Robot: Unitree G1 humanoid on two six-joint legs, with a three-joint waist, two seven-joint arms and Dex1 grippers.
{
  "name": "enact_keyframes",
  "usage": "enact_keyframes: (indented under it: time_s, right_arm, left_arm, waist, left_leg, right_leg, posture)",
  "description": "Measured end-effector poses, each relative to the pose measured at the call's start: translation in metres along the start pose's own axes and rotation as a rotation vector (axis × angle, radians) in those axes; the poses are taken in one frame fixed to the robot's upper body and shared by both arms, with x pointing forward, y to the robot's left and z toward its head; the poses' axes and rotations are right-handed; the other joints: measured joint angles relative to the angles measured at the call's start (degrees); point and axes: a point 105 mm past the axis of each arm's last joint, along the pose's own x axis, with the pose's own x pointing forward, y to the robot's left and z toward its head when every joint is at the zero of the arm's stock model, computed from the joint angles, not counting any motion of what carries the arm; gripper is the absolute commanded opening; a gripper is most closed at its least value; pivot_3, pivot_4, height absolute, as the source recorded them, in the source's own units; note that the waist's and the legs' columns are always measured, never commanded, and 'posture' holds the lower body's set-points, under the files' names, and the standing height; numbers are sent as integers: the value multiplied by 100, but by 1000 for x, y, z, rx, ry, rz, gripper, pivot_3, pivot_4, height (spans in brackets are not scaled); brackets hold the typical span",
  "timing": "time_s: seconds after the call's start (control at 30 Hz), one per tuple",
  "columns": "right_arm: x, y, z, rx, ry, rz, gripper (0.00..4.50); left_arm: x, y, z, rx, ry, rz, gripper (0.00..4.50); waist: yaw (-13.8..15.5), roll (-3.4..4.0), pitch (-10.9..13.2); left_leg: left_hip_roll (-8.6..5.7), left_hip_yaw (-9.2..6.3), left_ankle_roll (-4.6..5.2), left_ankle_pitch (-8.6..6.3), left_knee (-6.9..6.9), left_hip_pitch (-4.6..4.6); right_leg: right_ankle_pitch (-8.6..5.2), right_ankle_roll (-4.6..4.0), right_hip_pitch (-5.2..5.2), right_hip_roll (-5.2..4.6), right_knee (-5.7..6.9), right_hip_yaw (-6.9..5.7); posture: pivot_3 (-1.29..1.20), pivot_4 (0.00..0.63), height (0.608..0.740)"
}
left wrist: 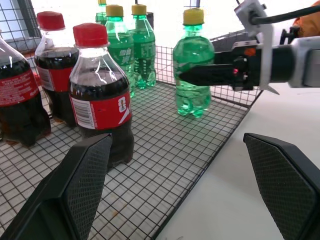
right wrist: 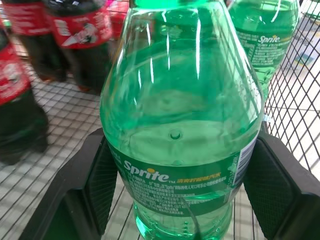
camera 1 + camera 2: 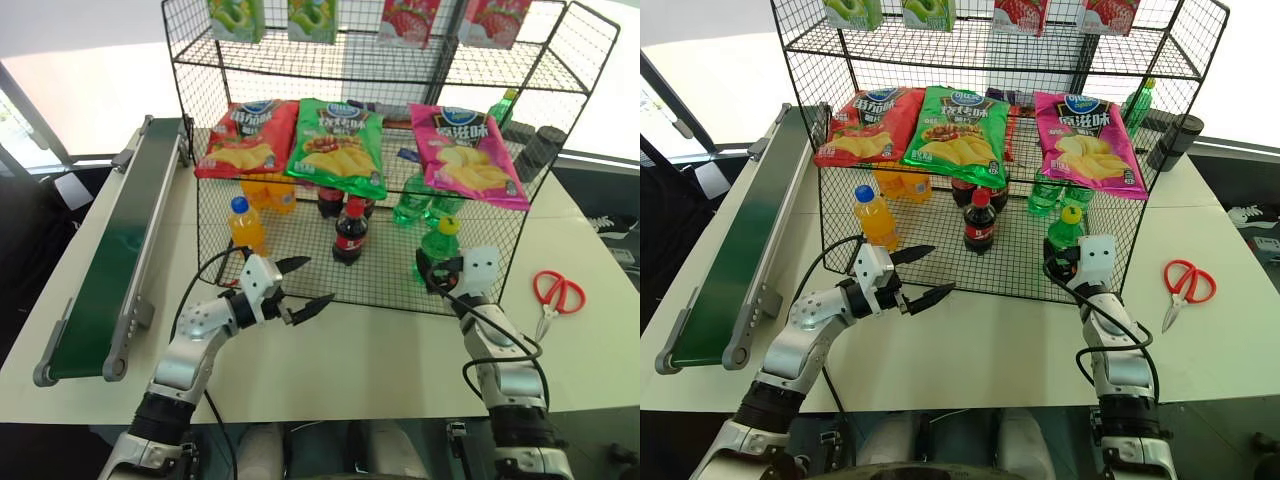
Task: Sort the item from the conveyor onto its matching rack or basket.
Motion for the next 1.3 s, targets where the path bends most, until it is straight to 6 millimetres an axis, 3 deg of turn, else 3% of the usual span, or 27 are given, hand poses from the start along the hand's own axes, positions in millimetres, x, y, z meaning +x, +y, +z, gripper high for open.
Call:
enact_keyframes:
  time_s: [0.13,0.23,0.4,0.57,0.83,1.07,1.2,1.3]
  right_arm:
    - [5,-3,-1,9,-6,-5,2987]
    - [6,-2,-1,28,-13,7,4471]
    - [4,0,1,20,-24,26,4471]
    - [-13,-2,4,-39,-37,21,4471]
    - [-63,4,17,-173,-11,99,4471]
    - [-105,20,38,-210,3,272,4471]
    - [-133,6,35,-214,74,306,4471]
    - [-143,-1,32,-207,107,314,4471]
  left_arm:
    - [1,-1,0,-1,2,-6,4488]
    - [2,-2,0,1,2,-9,4500]
    - [3,-2,0,7,5,-12,4500]
    - [5,-2,0,-4,6,-5,4500]
    - [-5,9,-7,-16,71,32,4500]
    - [-42,33,-16,10,191,111,4500]
    - [-72,44,-26,8,271,167,4500]
    - [-79,47,-27,14,282,185,4500]
  waist:
    - [12,1,-1]
    - [9,1,-1]
    - [9,3,-2]
    - [19,4,-3]
    - [16,9,-6]
    - [25,9,-6]
    - [36,3,-6]
    - [32,3,-5]
  left_leg:
    - [2,0,0,0,0,-1]
    - [4,0,0,0,0,0]
    - [7,0,0,0,0,1]
    - [8,0,0,0,0,1]
    - [7,-3,0,0,-1,12]
    - [8,-2,2,-1,-9,31]
    - [9,-2,2,-1,-10,39]
    - [9,0,2,-2,-11,52]
  right_leg:
    - [0,0,0,-1,0,0]
    - [0,0,0,-1,0,1]
    - [0,0,2,-1,1,1]
    - [0,0,3,-4,0,2]
    - [0,-1,10,0,3,3]
    - [-2,-2,27,2,-3,5]
    - [-3,-3,35,-3,-6,4]
    - [-5,-7,46,-6,-5,6]
  posture:
    - [0,150,740]
    - [0,150,740]
    - [0,150,740]
    - [0,150,740]
    - [0,150,740]
    - [0,150,740]
    - [0,150,740]
    - [0,150,740]
